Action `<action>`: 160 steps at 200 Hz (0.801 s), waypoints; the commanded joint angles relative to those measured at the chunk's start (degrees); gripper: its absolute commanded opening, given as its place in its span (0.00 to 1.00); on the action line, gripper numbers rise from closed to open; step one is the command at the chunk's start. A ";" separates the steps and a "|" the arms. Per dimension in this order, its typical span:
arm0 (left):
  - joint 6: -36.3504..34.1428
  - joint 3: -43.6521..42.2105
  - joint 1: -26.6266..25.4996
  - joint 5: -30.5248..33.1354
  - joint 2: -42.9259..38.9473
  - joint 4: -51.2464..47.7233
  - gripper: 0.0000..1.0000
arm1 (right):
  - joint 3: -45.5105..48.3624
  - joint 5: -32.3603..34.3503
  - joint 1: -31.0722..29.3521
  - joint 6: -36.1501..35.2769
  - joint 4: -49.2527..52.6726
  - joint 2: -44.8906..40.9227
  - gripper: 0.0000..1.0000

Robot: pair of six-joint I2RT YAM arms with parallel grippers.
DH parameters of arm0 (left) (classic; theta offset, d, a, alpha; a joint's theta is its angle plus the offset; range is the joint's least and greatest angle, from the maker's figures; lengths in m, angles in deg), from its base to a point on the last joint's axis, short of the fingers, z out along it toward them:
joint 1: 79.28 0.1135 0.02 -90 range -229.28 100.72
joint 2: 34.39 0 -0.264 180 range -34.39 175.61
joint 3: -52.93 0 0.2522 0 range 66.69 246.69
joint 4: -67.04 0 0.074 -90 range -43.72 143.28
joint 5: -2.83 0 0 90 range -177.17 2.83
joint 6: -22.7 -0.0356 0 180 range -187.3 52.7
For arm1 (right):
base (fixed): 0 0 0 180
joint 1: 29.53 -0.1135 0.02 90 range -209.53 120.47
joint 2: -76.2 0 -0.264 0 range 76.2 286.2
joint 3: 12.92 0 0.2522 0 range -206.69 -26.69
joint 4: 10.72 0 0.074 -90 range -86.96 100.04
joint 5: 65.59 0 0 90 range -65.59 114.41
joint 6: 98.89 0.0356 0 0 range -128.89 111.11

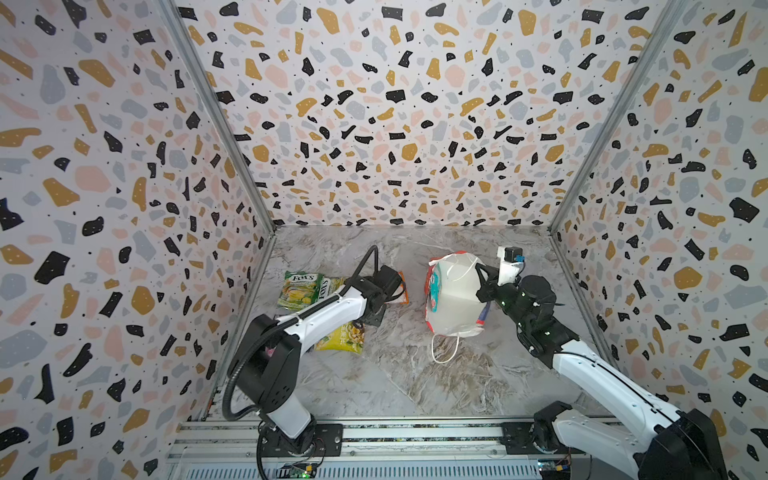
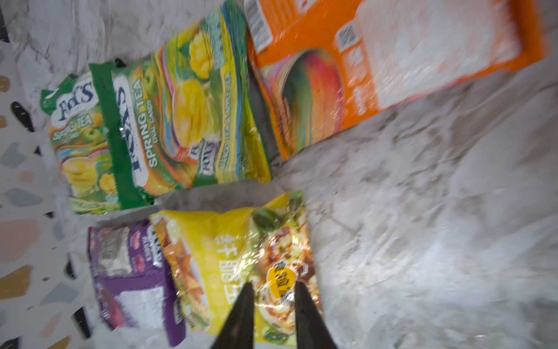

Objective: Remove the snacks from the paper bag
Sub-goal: 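Lower the yellow pack onto the table beside the purple pack and release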

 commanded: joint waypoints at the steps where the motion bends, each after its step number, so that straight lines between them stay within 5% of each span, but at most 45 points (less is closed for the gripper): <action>1: -1.92 -3.86 0.22 -9.16 -4.02 10.37 0.14 | -0.04 -0.11 0.25 -0.17 -2.26 -1.68 0.00; 36: 1.13 -9.51 0.22 -15.56 -0.49 18.07 0.01 | -0.05 -0.01 0.25 -0.24 -2.17 -1.76 0.00; 160: 2.62 -13.60 0.82 -7.03 4.96 16.60 0.05 | 0.49 0.45 0.26 -0.49 -1.85 -2.95 0.00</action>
